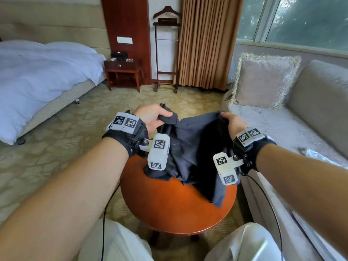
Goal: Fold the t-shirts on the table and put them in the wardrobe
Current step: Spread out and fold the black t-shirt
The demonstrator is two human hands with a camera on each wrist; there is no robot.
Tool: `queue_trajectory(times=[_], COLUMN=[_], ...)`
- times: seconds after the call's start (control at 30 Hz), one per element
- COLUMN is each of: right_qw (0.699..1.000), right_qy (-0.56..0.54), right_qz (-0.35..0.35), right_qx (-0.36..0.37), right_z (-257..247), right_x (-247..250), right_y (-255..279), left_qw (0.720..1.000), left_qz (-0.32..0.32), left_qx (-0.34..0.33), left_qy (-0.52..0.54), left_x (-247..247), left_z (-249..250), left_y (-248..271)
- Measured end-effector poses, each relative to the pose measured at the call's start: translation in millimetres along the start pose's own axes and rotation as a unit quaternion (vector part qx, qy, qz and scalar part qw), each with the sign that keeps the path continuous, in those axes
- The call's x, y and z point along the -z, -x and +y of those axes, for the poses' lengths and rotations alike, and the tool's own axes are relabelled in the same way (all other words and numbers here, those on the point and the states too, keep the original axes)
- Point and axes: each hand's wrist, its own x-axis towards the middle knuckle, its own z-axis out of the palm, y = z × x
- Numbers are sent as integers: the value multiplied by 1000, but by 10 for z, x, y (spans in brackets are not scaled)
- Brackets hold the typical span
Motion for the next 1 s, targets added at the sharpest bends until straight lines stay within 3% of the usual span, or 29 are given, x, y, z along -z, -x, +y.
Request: queue_trajectory(times=[0.1, 0.27, 0.37, 0.47, 0.53, 0.6, 0.7, 0.77, 0.87, 1.0], right_qw=[997, 969, 971, 986, 975, 950, 920, 924, 957, 997], right_qy=[34, 55, 56, -12, -123, -179, -225, -252, -221, -7], right_qz=[-62, -229, -208, -145, -177, -251, -317, -286, -180, -49], right_qx=[26, 76, 106, 86, 54, 38, 52, 37, 61, 58], right_z=[-124, -126, -144, -218, -307, -404, -494, -544, -572, -450], right_x=[-166, -467, -529, -505, -440, -348, -232, -177, -83, 97], right_y=[598, 988, 1044, 994, 976, 1075, 1153, 1131, 986, 709], left_qw=[1000, 991, 984, 994, 995, 990, 974, 961, 959, 960], left_qz=[-19, -88, -151, -98, -48, -65, -141, -144, -76, 0], left_qx=[-7, -11, -2, -35, -70, -50, 35, 37, -3, -94], left_qy=[24, 98, 95, 28, -53, -114, -176, -233, -271, -266], left_x=[-93, -334, -305, -118, 19, 67, 64, 82, 124, 166], left_z=[-27, 16, 53, 53, -61, -237, -454, -489, -420, -174], left_y=[90, 298, 427, 432, 361, 336, 348, 345, 352, 431])
